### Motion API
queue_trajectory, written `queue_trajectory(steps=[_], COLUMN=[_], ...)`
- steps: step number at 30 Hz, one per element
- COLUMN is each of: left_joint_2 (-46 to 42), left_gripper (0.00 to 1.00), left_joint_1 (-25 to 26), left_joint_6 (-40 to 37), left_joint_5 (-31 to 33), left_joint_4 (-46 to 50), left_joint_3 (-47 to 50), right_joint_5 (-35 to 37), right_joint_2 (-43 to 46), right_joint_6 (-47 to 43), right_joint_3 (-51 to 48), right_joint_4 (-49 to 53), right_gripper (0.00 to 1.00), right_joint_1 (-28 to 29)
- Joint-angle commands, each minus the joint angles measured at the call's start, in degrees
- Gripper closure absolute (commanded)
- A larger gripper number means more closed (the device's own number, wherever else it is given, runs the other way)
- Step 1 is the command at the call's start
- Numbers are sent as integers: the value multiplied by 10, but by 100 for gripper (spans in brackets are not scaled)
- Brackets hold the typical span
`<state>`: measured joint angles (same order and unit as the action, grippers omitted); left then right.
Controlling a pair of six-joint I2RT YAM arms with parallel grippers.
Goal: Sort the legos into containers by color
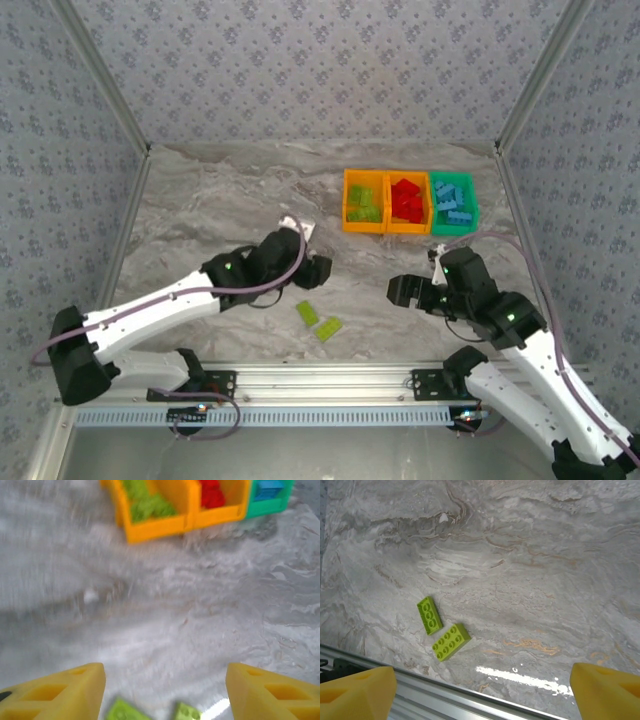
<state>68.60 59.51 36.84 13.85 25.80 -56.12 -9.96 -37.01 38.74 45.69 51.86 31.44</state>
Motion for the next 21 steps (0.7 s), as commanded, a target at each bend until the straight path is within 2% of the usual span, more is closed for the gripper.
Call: queue_trajectory(steps=[1,2,4,7,10,14,21], left_joint_2=[-5,1,22,77,143,217,259], left_gripper=[35,37,39,39,37,37,35], left_joint_1=[8,9,10,10,11,10,12], left_joint_6=[282,352,408,425,402,409,405], left_joint_5=[63,65,49,13,-24,-61,-97], left_joint_4=[83,110,117,102,90,107,55], left_joint_3=[41,48,61,65,43,12,21], right_joint_5=[-21,-21,-25,-33,-22,-9,-7], right_joint_2=[-18,-24,-28,-20,0,30,44], right_joint_6=[-22,-22,-22,-22,-21,-15,-2], right_joint_3=[-13,-17,-23,-28,-28,-29,-42], right_joint_4=[-29,-32,-36,-36,-18,4,4], right_gripper=[7,7,7,8,7,7,7], right_joint_1=[2,3,3,4,3,3,4])
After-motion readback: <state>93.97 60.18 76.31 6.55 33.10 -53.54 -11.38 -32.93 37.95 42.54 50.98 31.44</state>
